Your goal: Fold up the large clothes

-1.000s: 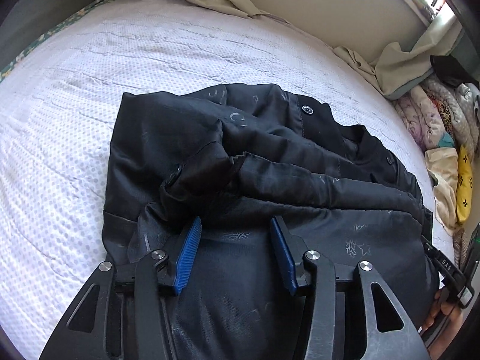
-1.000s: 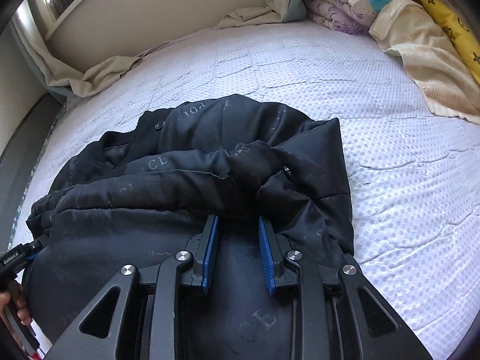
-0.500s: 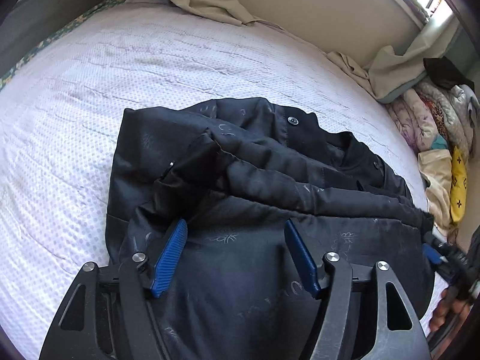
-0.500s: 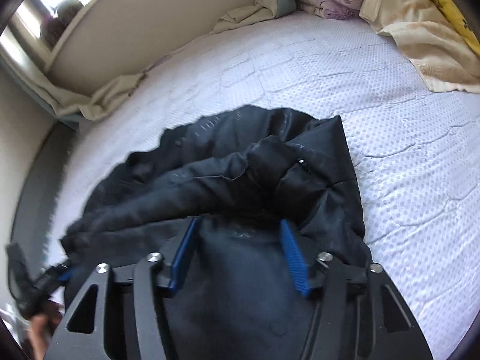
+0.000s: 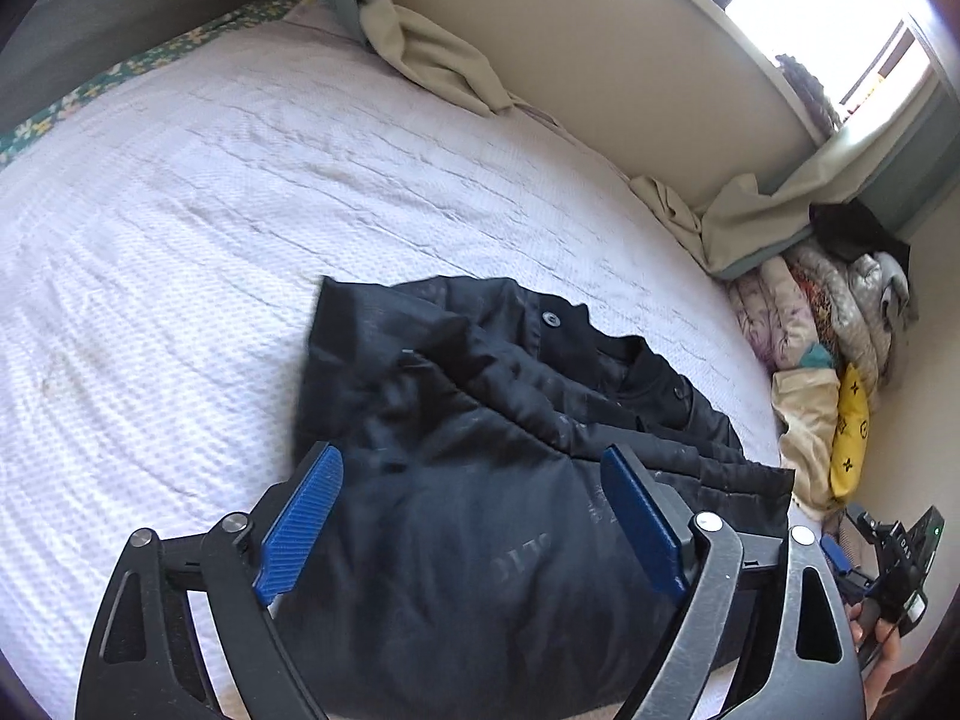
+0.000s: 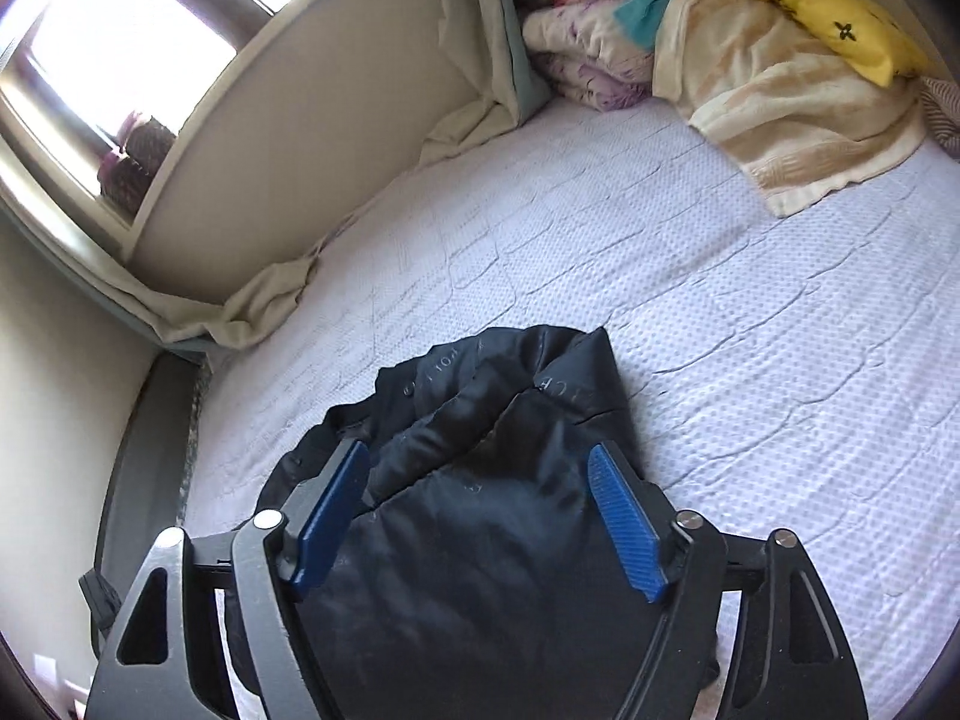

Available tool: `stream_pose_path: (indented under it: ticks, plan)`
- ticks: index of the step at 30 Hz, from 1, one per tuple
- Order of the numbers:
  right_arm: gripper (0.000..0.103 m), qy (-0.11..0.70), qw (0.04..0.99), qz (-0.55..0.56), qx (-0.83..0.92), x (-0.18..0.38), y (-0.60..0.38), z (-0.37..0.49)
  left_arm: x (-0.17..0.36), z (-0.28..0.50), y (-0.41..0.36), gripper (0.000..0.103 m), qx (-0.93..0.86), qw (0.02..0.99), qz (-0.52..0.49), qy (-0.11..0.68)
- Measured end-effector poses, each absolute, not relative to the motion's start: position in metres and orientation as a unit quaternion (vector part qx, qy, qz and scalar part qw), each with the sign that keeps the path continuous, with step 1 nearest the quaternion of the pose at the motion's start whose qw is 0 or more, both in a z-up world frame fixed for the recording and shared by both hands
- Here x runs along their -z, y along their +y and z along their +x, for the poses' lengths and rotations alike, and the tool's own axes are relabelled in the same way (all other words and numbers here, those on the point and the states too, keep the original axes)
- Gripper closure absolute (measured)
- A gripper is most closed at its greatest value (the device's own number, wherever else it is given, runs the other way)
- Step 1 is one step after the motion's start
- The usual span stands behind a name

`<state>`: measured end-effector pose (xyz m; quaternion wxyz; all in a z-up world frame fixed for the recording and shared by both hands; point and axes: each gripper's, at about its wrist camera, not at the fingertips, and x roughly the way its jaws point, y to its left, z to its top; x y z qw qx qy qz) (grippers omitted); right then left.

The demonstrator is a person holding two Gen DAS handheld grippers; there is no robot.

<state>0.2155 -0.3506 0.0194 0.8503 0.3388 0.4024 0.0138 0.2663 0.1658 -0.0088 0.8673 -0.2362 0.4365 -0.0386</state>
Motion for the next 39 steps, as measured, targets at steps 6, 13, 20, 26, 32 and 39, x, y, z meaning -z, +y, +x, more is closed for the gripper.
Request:
stream_pose_path:
  ticks: [6,13,20,26,32,39]
  plan:
    - [0.026,0.415,0.861,0.292,-0.028,-0.027,-0.336,0.204,0.015,0.257,0.197,0.012,0.020,0.857,-0.261,0.443]
    - [0.026,0.422,0.871,0.249,-0.037,-0.026,-0.325,0.195,0.049,0.251,0.231,0.011,0.035,0.815,-0.321,0.481]
    - [0.026,0.426,0.863,0.267,-0.050,-0.023,-0.323,0.195,0.095,0.249,0.242,0.011,0.073,0.738,-0.413,0.528]
    - [0.025,0.427,0.861,0.268,-0.060,-0.024,-0.320,0.195,0.122,0.241,0.237,0.008,0.099,0.688,-0.453,0.558]
    - [0.025,0.432,0.856,0.276,-0.063,-0.021,-0.322,0.196,0.143,0.229,0.225,0.006,0.123,0.636,-0.510,0.566]
    - [0.025,0.434,0.855,0.277,-0.064,-0.019,-0.322,0.197,0.146,0.237,0.227,0.005,0.102,0.643,-0.551,0.522]
